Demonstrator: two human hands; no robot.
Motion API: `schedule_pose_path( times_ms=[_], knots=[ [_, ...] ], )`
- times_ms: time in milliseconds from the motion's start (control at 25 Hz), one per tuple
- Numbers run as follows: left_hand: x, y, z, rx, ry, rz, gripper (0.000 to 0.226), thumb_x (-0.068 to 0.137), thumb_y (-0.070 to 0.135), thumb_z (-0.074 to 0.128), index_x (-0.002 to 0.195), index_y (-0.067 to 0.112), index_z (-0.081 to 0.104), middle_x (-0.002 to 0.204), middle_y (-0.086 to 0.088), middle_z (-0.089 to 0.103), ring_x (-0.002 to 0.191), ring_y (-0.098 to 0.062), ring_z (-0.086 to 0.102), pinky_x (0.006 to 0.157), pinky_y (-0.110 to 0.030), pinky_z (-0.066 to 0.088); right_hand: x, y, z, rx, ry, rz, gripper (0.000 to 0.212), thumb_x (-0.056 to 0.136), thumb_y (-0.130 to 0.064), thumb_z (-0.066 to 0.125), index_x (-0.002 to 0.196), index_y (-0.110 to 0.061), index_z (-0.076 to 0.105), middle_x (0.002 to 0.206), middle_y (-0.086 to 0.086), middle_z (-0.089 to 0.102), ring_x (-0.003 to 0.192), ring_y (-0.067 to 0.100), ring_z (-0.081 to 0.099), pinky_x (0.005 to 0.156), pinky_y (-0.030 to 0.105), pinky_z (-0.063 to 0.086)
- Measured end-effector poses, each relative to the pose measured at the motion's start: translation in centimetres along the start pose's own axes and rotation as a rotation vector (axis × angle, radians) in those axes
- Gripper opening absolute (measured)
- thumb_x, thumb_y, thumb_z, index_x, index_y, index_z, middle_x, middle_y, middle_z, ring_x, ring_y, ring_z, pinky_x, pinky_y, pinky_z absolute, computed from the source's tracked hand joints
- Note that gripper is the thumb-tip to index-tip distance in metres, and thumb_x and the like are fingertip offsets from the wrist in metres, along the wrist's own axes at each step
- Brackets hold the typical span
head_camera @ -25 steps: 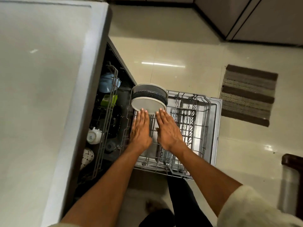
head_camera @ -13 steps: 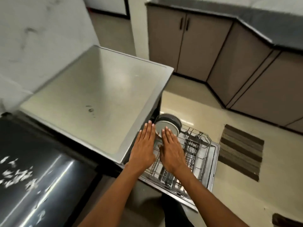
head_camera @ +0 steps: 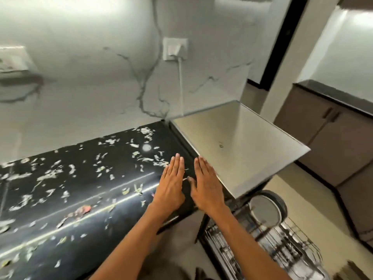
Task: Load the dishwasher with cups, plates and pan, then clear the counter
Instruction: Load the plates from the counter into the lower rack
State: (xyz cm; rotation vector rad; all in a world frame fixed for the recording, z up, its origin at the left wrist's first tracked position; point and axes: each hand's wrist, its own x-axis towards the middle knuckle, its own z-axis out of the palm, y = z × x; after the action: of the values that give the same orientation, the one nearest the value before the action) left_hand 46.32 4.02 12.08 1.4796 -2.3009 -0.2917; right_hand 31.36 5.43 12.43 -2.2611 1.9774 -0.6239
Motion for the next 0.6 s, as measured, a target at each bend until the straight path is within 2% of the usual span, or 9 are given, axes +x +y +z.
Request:
schedule_pose_path(
  times_ms=[80,200,360,520,600],
  knots=[
    [-2.1,-4.1,-2.0,0.017,0.042,-0.091,0.097,0.083,0.008,0.053,0.156,0.011,-0.012,0.163,-0.006,-0.02,0.151,-0.02,-0.019,0.125,-0.039,0.001,1.3,-4.9,1.1,0.012,-0.035,-0.121,0.066,0.104,-0.036,0.037,0.159,-0.006,0.018,0.167,0.01,0.012,0.155,0.02,0.008,0.127,0.04,0.009],
    [-4.8,-8.9,-4.9,0.03,0.089,-0.225,0.091,0.09,0.009,0.047,0.154,0.012,-0.017,0.16,-0.005,-0.026,0.149,-0.019,-0.023,0.125,-0.036,-0.005,3.3,-11.4,3.2,0.043,-0.09,-0.274,0.066,0.106,-0.036,0.036,0.16,-0.008,0.01,0.168,0.008,0.006,0.155,0.018,0.0,0.125,0.034,-0.002],
    [-9.9,-15.9,-8.2,0.085,0.2,-0.431,0.089,0.093,0.008,0.045,0.153,0.015,-0.02,0.161,-0.003,-0.028,0.148,-0.015,-0.026,0.124,-0.035,-0.007,5.3,-20.8,6.7,0.097,-0.176,-0.494,0.068,0.105,-0.035,0.042,0.16,-0.012,0.009,0.168,0.006,0.005,0.155,0.017,0.0,0.127,0.039,0.006],
    [-15.3,-22.5,-11.5,0.104,0.251,-0.622,0.086,0.094,0.007,0.044,0.153,0.012,-0.018,0.162,-0.005,-0.026,0.149,-0.015,-0.025,0.124,-0.035,-0.008,6.6,-29.8,10.8,0.202,-0.257,-0.684,0.068,0.106,-0.035,0.042,0.16,-0.012,0.009,0.168,0.005,0.005,0.155,0.016,0.0,0.127,0.037,0.003],
    [-18.2,-25.6,-13.3,0.124,0.265,-0.728,0.083,0.096,0.01,0.043,0.152,0.012,-0.019,0.162,-0.006,-0.024,0.149,-0.017,-0.024,0.125,-0.037,-0.006,7.0,-34.5,13.3,0.228,-0.303,-0.778,0.068,0.106,-0.035,0.042,0.16,-0.012,0.01,0.168,0.005,0.005,0.155,0.016,-0.001,0.127,0.04,0.007]
  ],
)
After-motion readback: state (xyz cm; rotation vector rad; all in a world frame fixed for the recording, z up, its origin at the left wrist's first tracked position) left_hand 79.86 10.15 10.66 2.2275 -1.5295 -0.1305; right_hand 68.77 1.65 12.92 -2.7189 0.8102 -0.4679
